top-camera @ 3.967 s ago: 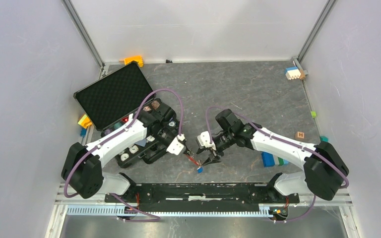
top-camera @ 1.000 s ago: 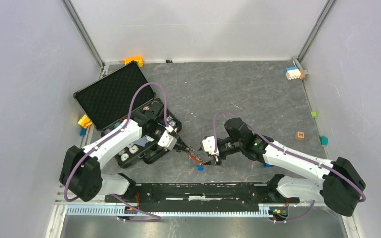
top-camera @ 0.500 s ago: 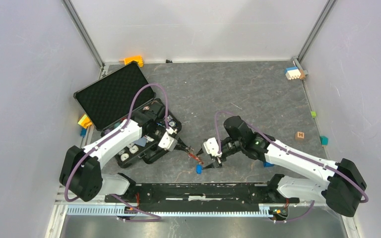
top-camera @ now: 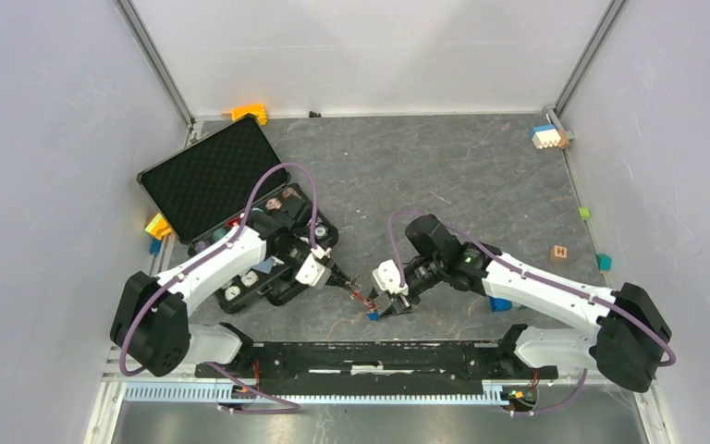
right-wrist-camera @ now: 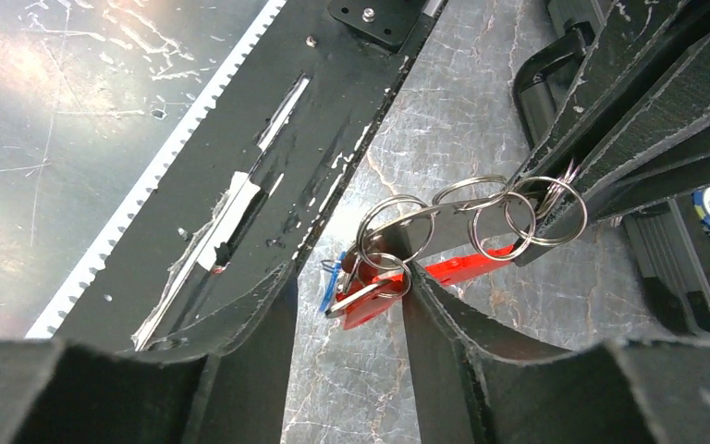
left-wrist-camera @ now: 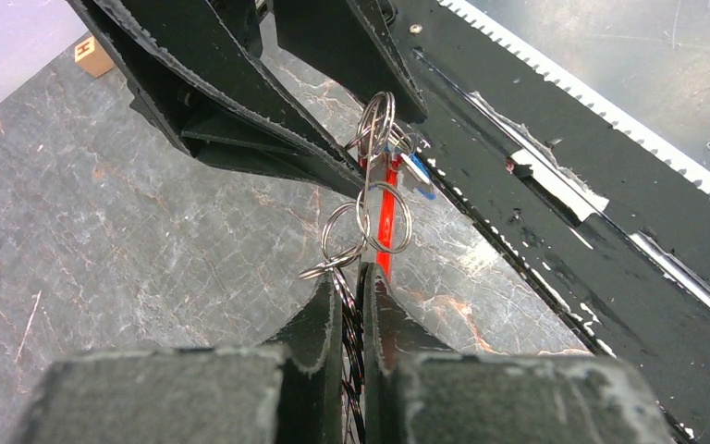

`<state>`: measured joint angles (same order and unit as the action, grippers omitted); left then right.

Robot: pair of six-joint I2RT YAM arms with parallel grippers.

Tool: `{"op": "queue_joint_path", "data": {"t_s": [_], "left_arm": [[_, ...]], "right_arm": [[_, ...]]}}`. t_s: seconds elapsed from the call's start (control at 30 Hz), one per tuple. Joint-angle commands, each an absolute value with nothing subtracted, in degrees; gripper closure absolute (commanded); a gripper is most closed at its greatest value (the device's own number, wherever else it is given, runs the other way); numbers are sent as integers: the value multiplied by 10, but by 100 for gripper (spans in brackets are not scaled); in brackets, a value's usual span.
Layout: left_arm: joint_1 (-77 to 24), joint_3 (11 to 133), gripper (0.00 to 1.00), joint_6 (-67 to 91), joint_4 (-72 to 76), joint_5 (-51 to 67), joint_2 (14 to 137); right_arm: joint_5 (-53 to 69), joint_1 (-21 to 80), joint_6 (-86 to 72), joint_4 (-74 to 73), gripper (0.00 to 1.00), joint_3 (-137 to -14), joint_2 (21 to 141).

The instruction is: Put the keys on the keyring

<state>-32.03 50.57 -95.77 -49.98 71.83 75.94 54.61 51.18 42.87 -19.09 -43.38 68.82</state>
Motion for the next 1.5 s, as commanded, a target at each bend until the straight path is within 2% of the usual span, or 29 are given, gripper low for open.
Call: {"op": "queue_joint_path", "data": {"t_s": [0.0,0.37,0.73,1.2,1.47], "left_arm": [[-323,505,98,-989,-493,734,743],[-323,498,98,-986,-493,724,738],[-323,490,98,-986,-493,714,731],[-323,523,98,-980,-494,695,778],[-323,586,88,-934,-493,693,851]], "right_arm": [[571,519,448,-212,52,-461,691],[521,519,467,-242,75,-468,688],[431,519,480,-266,90,-486,672],[275,520,440,-284,100,-532,651],[224,521,439,-283,100,-530,612]]}}
